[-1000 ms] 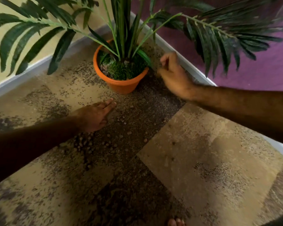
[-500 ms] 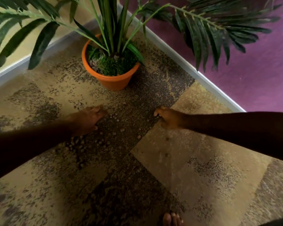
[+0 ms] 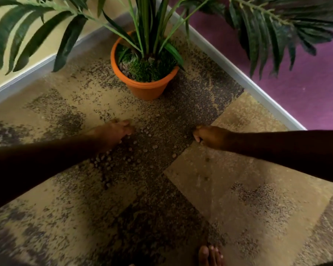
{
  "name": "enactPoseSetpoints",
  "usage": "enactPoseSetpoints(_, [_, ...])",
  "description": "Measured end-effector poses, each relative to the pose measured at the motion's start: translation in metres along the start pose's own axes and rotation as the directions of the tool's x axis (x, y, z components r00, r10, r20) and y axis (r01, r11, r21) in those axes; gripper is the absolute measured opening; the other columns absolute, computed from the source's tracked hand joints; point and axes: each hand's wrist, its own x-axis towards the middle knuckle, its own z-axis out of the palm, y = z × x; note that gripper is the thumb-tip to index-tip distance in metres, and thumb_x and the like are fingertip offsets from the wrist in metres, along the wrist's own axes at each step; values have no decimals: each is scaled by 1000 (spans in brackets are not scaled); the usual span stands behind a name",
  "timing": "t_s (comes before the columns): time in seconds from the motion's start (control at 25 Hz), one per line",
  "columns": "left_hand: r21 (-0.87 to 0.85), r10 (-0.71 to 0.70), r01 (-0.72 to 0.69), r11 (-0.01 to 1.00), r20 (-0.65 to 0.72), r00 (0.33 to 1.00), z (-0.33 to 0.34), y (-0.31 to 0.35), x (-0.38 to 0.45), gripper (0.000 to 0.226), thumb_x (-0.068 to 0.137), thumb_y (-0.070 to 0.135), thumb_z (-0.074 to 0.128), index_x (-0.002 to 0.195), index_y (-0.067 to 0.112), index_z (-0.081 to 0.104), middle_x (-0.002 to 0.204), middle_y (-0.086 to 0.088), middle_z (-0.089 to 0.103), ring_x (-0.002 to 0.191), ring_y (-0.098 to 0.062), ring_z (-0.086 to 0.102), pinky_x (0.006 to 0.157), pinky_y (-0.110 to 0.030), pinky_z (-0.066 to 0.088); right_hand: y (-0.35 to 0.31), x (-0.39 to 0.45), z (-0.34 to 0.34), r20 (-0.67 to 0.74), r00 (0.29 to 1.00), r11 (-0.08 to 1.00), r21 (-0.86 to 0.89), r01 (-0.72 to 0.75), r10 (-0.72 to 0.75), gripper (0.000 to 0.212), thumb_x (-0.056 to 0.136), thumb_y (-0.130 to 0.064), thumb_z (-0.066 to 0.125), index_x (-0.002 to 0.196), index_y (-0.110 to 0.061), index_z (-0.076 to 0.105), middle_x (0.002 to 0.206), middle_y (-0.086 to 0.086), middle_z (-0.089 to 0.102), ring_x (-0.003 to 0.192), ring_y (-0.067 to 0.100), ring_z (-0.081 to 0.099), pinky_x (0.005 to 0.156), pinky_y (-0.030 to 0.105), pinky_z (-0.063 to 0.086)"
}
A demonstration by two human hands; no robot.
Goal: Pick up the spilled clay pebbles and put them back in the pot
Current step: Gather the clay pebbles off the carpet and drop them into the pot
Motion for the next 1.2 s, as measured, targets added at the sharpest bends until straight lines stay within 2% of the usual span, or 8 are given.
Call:
enactPoseSetpoints(0.2, [-191, -105, 112, 975, 42, 994, -5, -3, -9, 35, 93, 13, 63, 125, 20, 52, 158, -9, 32, 129, -25, 52, 99, -37, 52, -7, 3, -2, 18, 996, 996, 34, 85, -85, 18, 76, 12, 58, 91, 3, 62, 92, 14, 55, 93, 36, 55, 94, 51, 42])
enactPoseSetpoints(0.44, [-359, -167, 184, 915, 80, 983, -6, -4, -11, 18, 85, 3, 66, 93, 15, 55, 127, -8, 52, 105, -23, 57, 88, -44, 52, -2, 10, -1, 30, 999, 994, 105, 41, -45, 20, 69, 10, 65, 84, -4, 66, 87, 7, 57, 82, 23, 55, 63, 13, 27])
enactPoseSetpoints(0.56, [-380, -191, 217, 899, 106, 976, -6, -4, -15, 15, 84, 3, 68, 94, 11, 61, 114, -9, 56, 100, -27, 59, 85, -42, 51, 0, 16, -5, 97, 995, 993, 118, 9, -20, 18, 70, 9, 69, 85, -1, 71, 85, 8, 64, 77, 14, 53, 63, 3, 32])
enactPoseSetpoints(0.68, [-268, -202, 232, 935, 136, 970, -9, -1, -18, 17, 88, 8, 64, 104, 10, 66, 116, -10, 61, 104, -26, 61, 91, -38, 51, -3, 19, -16, 90, 993, 987, 128, -93, 82, 19, 74, 2, 71, 89, -10, 73, 86, 0, 65, 80, 17, 60, 65, 15, 40])
enactPoseSetpoints(0.76, [-152, -179, 209, 966, 193, 965, -11, 3, -22, 21, 91, 14, 61, 112, 12, 63, 120, -7, 61, 110, -24, 61, 95, -39, 51, -12, 20, -29, 52, 993, 966, 232, -114, 105, 17, 79, 2, 71, 92, -9, 73, 92, 8, 70, 83, 17, 62, 71, 25, 48])
enactPoseSetpoints(0.92, [-232, -193, 218, 948, 127, 973, -34, 2, -30, 15, 89, 14, 64, 104, 15, 62, 113, -6, 64, 104, -22, 61, 91, -39, 52, -45, 19, -76, -52, 996, 812, 583, -32, 77, 18, 81, -7, 78, 99, -12, 74, 92, 7, 74, 77, 4, 67, 68, 16, 52])
enactPoseSetpoints(1.08, [-381, -182, 117, 917, -137, 974, -93, -12, -30, 15, 87, 6, 66, 79, 17, 60, 93, -10, 63, 83, -22, 60, 79, -41, 53, -82, 28, -113, -168, 981, 568, 819, 84, 97, 25, 81, -4, 78, 106, -4, 73, 98, 15, 75, 86, 18, 74, 73, 22, 59])
enactPoseSetpoints(1.2, [-500, -260, 90, 862, -283, 923, -136, -18, -30, 12, 83, 4, 70, 85, 14, 64, 93, -5, 62, 85, -19, 59, 81, -35, 51, -107, 36, -135, -200, 975, 352, 923, 155, 95, 26, 82, 5, 73, 108, 5, 70, 103, 15, 72, 96, 25, 74, 80, 30, 60])
